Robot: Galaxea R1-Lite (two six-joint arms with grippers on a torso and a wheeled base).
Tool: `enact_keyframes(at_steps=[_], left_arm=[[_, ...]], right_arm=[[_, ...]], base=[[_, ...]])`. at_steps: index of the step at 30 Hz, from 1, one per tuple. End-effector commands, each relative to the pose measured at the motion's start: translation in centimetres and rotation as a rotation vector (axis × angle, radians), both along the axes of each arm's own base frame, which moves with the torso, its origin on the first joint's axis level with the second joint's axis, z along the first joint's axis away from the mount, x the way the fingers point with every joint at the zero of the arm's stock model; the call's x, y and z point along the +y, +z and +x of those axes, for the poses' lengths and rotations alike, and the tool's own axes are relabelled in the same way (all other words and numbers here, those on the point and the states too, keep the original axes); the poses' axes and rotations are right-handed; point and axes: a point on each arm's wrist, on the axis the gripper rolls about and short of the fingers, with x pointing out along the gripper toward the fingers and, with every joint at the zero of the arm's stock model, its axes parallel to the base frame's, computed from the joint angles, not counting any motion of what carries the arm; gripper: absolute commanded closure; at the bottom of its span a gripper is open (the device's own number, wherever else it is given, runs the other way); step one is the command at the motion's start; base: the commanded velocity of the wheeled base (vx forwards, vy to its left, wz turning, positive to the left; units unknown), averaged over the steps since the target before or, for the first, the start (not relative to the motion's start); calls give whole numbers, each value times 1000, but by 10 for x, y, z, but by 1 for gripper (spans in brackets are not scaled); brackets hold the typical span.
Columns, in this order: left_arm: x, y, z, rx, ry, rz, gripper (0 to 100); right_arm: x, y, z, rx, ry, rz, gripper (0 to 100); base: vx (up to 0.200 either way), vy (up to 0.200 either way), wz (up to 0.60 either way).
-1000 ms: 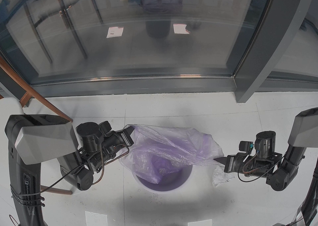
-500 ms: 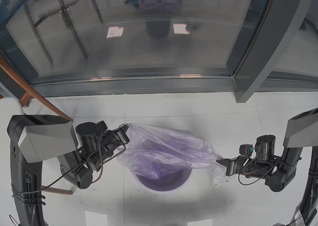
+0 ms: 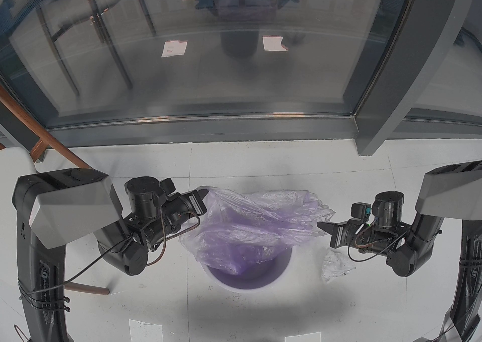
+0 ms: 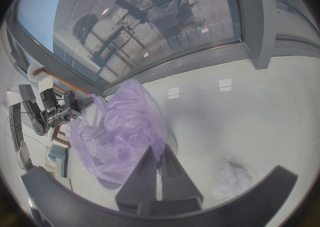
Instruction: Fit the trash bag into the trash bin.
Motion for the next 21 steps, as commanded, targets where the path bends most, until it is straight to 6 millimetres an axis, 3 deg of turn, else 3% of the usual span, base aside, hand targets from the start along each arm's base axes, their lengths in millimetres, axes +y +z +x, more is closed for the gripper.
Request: enact_keyframes(at_steps=[1, 5, 9, 10, 13, 16, 18, 20, 21], left_arm=[[3, 11, 21, -14, 25, -6, 100], [8, 15, 33, 17, 45, 5, 100], [7, 11, 31, 60, 36, 19, 100], [6, 12, 31, 56, 35, 18, 100], [6, 12, 30, 59, 33, 19, 100], [8, 7, 26, 76, 34, 29, 100], [7, 4, 22, 85, 29, 31, 100], [5, 4, 20, 85, 23, 32, 100], [-2, 2, 14, 85, 5, 33, 100]], right_arm=[[10, 3, 23, 15, -8, 24, 100], [13, 12, 41, 54, -17, 10, 100], [6, 14, 41, 62, -36, 7, 100], [4, 19, 39, 57, -40, 11, 0], [-2, 47, 22, 31, -44, 40, 0], [-7, 75, -11, 56, -47, 106, 0], [-8, 81, -48, 98, 1, 114, 0], [-7, 82, -57, 112, 15, 113, 0], [-4, 84, -84, 151, 49, 124, 0]], base=[[0, 0, 0], [0, 0, 0], [0, 0, 0], [0, 0, 0], [0, 0, 0], [0, 0, 0], [0, 0, 0], [0, 0, 0], [0, 0, 0]])
